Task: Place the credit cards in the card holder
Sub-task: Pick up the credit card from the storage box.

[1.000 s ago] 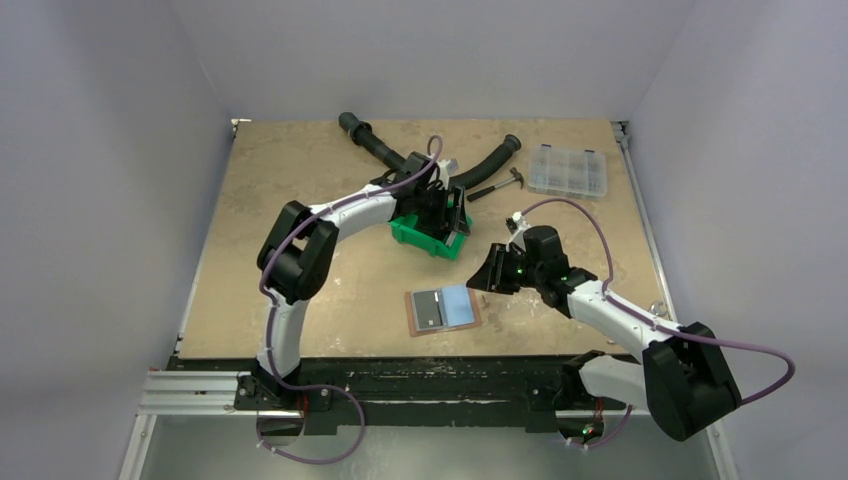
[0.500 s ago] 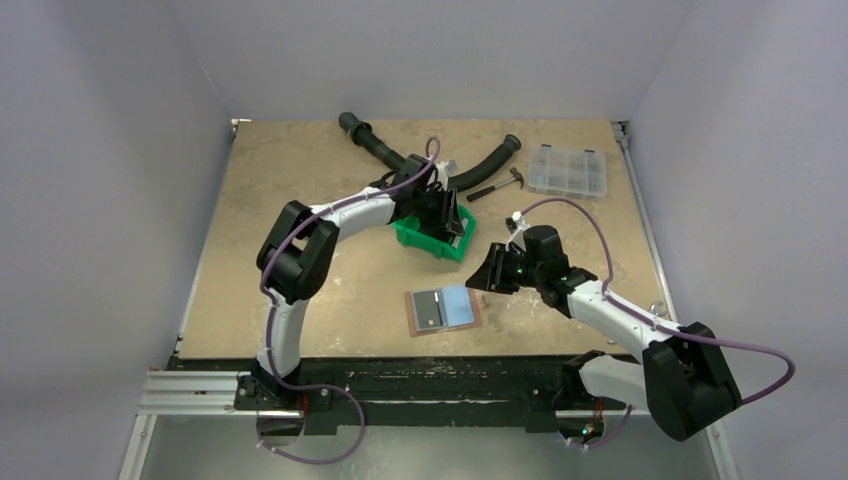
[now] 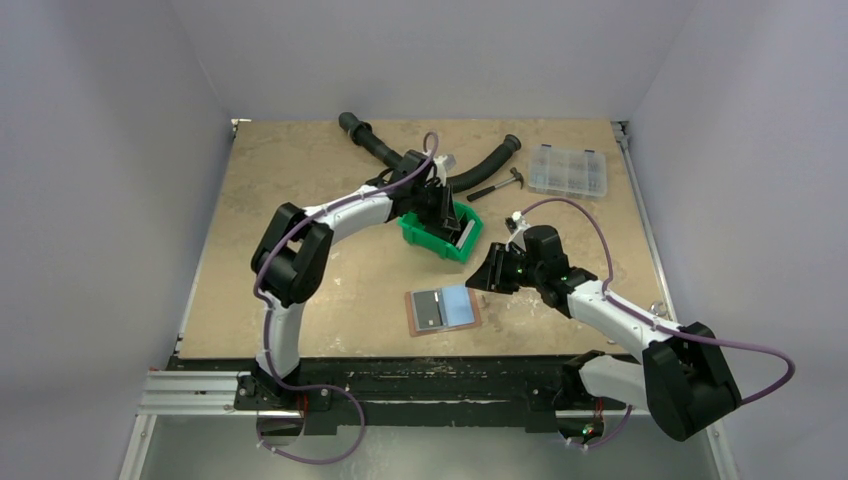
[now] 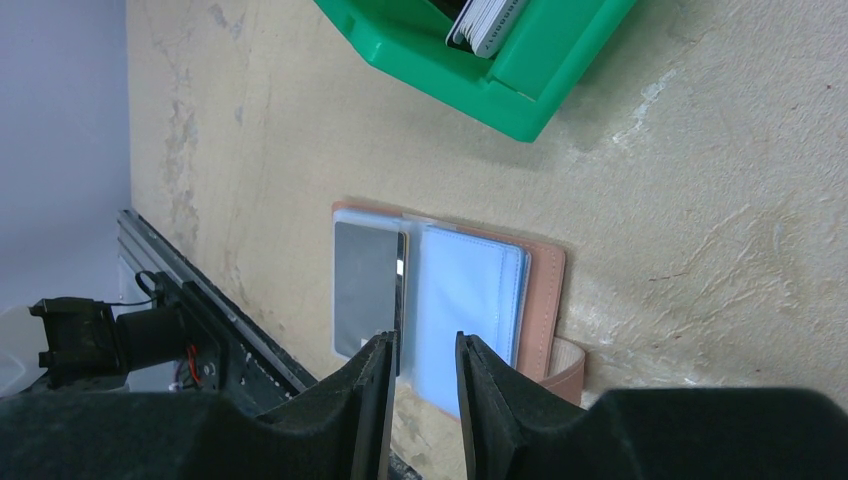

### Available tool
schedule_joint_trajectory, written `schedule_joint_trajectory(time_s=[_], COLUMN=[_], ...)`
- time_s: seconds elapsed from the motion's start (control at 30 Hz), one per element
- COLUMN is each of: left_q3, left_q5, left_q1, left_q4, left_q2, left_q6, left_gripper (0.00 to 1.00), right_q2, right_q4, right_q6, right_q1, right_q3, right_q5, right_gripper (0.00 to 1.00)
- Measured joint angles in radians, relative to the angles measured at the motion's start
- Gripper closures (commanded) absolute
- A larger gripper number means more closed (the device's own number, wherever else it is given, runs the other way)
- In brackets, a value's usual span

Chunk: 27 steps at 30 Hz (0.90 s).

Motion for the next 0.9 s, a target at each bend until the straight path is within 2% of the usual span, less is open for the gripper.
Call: schedule_joint_trajectory(time_s=[0.37,0.53,0.73,0.9], left_q3=[0.039,0.063,0.043,-0.145], left_q5=[-0.126,-0.211,-0.274,-0.265], left_q1=[0.000,-0.001,0.000,0.001], left_q4=[-0.104,-0.131,-0.130,-0.106], left_q2=[-0.079,-0.159,-0.380,-0.682], left_q6=[0.066,0.090,0.094,0.060], left_gripper=[1.00,1.00,1.00,1.00], right_q2=[0.011,0.011,0.013,0.046], right_q4=[0.002,0.002,-0.041,-0.045], right_q6=[0.000,-0.003,-0.041,-0.065], right_q1=[0.000,0.000,0.000,0.000], right_q3=[0.000,0.000,0.003,0.010], right_q5=[0.000,0.005,0.055,0.045], right_gripper=[0.64,0.64,0.62,0.60])
